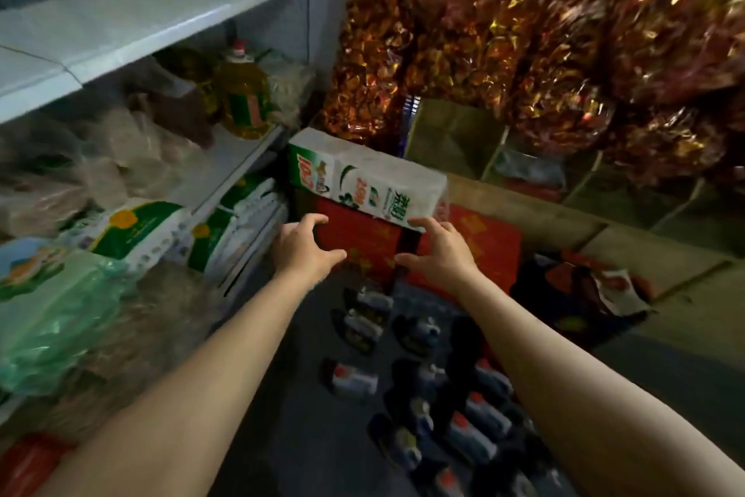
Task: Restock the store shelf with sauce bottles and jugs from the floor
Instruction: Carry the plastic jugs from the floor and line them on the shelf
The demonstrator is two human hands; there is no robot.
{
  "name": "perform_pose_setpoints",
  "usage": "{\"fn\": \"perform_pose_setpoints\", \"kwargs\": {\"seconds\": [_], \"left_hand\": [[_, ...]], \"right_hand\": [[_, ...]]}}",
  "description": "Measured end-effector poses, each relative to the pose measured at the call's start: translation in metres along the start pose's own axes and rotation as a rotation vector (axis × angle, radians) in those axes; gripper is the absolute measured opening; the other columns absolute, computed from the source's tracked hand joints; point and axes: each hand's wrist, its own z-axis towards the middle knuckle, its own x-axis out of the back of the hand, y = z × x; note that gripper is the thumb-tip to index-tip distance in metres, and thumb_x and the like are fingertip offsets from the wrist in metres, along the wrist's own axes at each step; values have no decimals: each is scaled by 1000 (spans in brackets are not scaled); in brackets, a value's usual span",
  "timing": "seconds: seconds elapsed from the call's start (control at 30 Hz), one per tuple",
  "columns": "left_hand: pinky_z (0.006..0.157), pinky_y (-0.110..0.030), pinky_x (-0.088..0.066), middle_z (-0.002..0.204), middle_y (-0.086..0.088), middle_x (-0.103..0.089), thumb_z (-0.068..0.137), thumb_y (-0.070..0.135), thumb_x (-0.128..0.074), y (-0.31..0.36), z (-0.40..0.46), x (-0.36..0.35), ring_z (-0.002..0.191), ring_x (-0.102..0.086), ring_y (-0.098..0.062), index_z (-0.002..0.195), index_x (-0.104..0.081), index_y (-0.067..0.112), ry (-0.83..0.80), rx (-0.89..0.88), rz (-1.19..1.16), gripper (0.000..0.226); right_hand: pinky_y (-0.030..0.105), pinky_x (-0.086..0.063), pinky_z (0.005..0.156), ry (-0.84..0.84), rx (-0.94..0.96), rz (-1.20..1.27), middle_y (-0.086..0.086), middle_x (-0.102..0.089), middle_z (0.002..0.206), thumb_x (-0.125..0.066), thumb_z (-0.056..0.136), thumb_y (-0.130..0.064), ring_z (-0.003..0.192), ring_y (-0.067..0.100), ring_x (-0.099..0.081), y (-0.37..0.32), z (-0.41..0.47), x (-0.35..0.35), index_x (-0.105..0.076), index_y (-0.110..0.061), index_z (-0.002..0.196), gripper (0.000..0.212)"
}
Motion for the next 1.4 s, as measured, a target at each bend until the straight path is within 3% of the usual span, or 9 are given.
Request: {"fn": "perform_pose_setpoints", "kwargs": {"seconds": [0.23, 0.43, 0.97, 1.1, 1.23, 1.3, 1.4], "left_hand": [[102, -37, -42, 140, -6, -40, 80, 32, -82, -30, -14, -97, 127, -47, -27, 132, -52, 31, -148, 87, 4, 59], [104, -36, -40, 141, -7, -41, 82, 28, -80, -86, -7, -164, 130, -46, -28, 132, -52, 29, -240, 115, 25, 58], [99, -35, -43, 132, -12, -53, 78, 24, -83, -374, 72, -396, 121, -53, -30, 132, -57, 21, -353, 137, 31, 60], [100, -37, -44, 137, -11, -51, 75, 26, -86, -454, 109, -465, 126, -51, -30, 137, -51, 22, -433, 89, 26, 72], [108, -41, -43, 143, -7, -51, 59, 36, -94, -513, 140, -521, 132, -49, -26, 147, -40, 18, -539, 25, -60, 105], [109, -35, -43, 146, -4, -48, 57, 31, -96, -531, 148, -541, 134, -47, -20, 151, -34, 17, -571, -20, -126, 113], [86, -1, -39, 138, 4, -42, 65, 10, -92, -547, 155, -561, 126, -41, -9, 154, -26, 13, -582, -62, -189, 111]], "right_hand": [[39, -45, 102, -142, -94, 73, 4, -44, 146, -79, 82, -52, 135, 27, -43, 91, -10, -60, -44, -38, 144, 72], [38, -47, 100, -219, -188, 112, 4, -38, 146, -78, 85, -49, 130, 28, -47, 146, -14, -140, -40, -37, 147, 74], [41, -43, 110, -296, -324, 131, 12, -36, 149, -83, 80, -45, 135, 32, -43, 314, 23, -487, -31, -24, 155, 94], [44, -39, 114, -286, -331, 160, 11, -32, 153, -88, 75, -40, 140, 33, -36, 361, 47, -577, -25, -21, 158, 106], [48, -37, 117, -207, -332, 283, 8, -25, 161, -92, 70, -28, 147, 31, -31, 396, 61, -648, -8, -24, 162, 124], [48, -37, 118, -109, -294, 410, 7, -25, 163, -93, 67, -22, 149, 28, -30, 411, 62, -672, -1, -25, 162, 132], [36, -36, 116, -30, -260, 481, 6, -30, 161, -93, 69, -18, 147, 22, -32, 426, 59, -692, -2, -20, 161, 130]]}}
